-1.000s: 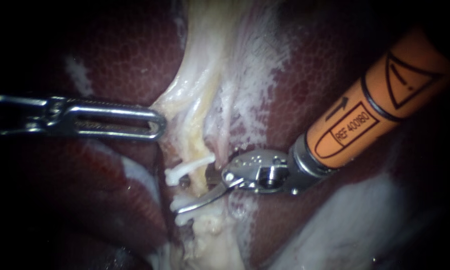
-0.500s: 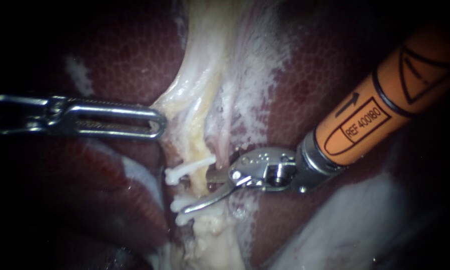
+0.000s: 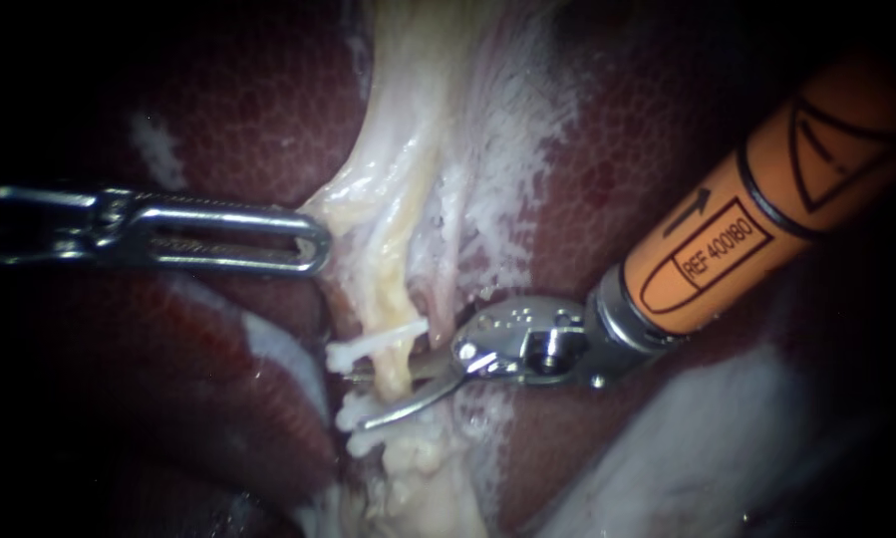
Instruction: Go to the cutting position left tube
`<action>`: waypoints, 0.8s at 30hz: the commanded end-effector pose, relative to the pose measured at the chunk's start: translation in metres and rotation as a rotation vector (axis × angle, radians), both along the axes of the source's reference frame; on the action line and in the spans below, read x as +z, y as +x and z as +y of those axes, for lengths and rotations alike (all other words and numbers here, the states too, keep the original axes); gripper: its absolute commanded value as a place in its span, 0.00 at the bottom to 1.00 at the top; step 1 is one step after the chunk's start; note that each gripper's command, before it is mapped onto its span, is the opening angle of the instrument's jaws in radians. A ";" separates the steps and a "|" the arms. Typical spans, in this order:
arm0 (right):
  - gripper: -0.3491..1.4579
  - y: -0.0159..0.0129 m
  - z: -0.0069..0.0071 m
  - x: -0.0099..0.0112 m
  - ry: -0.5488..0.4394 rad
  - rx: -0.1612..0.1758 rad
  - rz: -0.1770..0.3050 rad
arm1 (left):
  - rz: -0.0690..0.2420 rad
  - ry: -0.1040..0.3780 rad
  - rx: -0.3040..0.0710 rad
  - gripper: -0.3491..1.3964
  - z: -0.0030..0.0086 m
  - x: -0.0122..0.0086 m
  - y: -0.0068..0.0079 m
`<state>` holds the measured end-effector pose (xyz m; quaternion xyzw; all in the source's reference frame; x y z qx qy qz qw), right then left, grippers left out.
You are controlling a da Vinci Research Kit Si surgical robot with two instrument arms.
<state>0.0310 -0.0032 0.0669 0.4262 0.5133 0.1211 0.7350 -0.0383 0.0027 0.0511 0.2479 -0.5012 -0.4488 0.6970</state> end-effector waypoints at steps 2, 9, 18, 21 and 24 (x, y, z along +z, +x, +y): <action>0.38 0.0002 0.0000 0.0001 0.001 -0.001 -0.001 | 0.001 -0.001 -0.001 0.00 0.0000 0.0000 0.0000; 0.38 0.0002 -0.0001 0.0002 0.005 0.000 -0.004 | 0.001 -0.001 -0.001 0.00 0.0000 0.0000 0.0000; 0.38 0.0002 -0.0001 0.0003 0.004 0.000 -0.004 | 0.001 -0.001 -0.001 0.00 -0.0001 0.0000 0.0000; 0.38 0.0002 -0.0001 0.0003 0.004 0.000 -0.004 | 0.001 -0.001 -0.001 0.00 -0.0001 0.0000 0.0000; 0.38 0.0002 -0.0001 0.0003 0.004 0.000 -0.004 | 0.001 -0.001 -0.001 0.00 -0.0001 0.0000 0.0000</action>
